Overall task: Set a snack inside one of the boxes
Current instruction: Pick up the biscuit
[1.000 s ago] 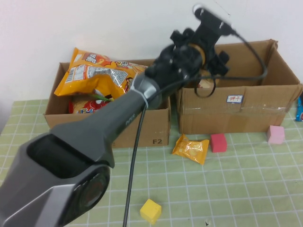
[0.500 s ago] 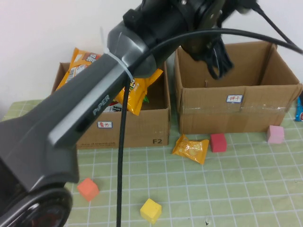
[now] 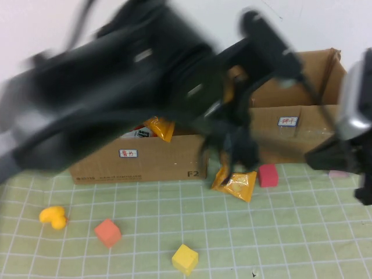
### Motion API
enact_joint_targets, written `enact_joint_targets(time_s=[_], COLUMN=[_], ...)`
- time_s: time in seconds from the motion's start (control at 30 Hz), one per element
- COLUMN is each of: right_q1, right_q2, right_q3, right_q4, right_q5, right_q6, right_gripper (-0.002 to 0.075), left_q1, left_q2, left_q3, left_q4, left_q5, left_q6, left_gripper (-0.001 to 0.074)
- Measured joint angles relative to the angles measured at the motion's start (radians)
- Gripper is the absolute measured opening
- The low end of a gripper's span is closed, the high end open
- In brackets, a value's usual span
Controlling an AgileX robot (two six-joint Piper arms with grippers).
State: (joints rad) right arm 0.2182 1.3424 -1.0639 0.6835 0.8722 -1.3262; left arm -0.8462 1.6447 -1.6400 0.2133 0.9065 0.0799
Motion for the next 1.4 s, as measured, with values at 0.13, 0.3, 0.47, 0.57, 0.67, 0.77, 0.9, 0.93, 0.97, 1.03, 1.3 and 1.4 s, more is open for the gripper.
enact_joint_targets(time_s=[0.13,0.3,0.47,0.57,0.67,0.77,0.9,0.93,0.97,1.03,1.3,1.4], right_q1=[0.081,0.143,0.188,0.221,0.253,0.268,0.269,0.269,0.269,0.269,0.269,0.270], right_q2=[0.102,0.258,0.414,0.507,0.586,0.661,0.763,0.791,0.814,0.870,1.050,1.073], right_q3=[-0.063,-0.126,-0.186,-0.225,-0.265,-0.311,-0.391,-0.415,-0.435,-0.487,-0.659,-0.691], right_q4=[-0.069,-0.100,-0.156,-0.209,-0.275,-0.342,-0.440,-0.465,-0.483,-0.516,-0.568,-0.599], right_q5=[-0.028,-0.076,-0.089,-0.104,-0.152,-0.206,-0.249,-0.250,-0.252,-0.254,-0.284,-0.263], right_q6=[0.035,0.074,0.075,0.079,0.124,0.206,0.340,0.377,0.409,0.464,0.594,0.642], right_gripper=[-0.0002,0.0001,0.0155,0.0361,0.0555,0.0622,0.0632,0.0632,0.0631,0.0625,0.0554,0.0485], left_q1=[-0.002,-0.002,-0.002,-0.002,-0.002,-0.002,-0.002,-0.002,-0.002,-0.002,-0.002,-0.002], left_q2=[-0.208,-0.438,-0.632,-0.714,-0.769,-0.797,-0.807,-0.807,-0.807,-0.807,-0.807,-0.807], left_q3=[0.298,0.572,0.747,0.783,0.787,0.788,0.788,0.788,0.788,0.790,0.790,0.790], left_q4=[0.023,0.062,0.073,0.073,0.075,0.077,0.077,0.077,0.077,0.074,0.074,0.074], left_q5=[-0.084,-0.110,-0.150,-0.177,-0.191,-0.192,-0.148,-0.131,-0.114,-0.081,-0.018,0.003], left_q6=[-0.071,-0.174,-0.260,-0.279,-0.281,-0.283,-0.283,-0.283,-0.283,-0.283,-0.284,-0.284], left_gripper=[0.0000,-0.0001,-0.0001,-0.0001,-0.0001,-0.0001,-0.0001,-0.0001,-0.0001,-0.0001,-0.0001,-0.0001])
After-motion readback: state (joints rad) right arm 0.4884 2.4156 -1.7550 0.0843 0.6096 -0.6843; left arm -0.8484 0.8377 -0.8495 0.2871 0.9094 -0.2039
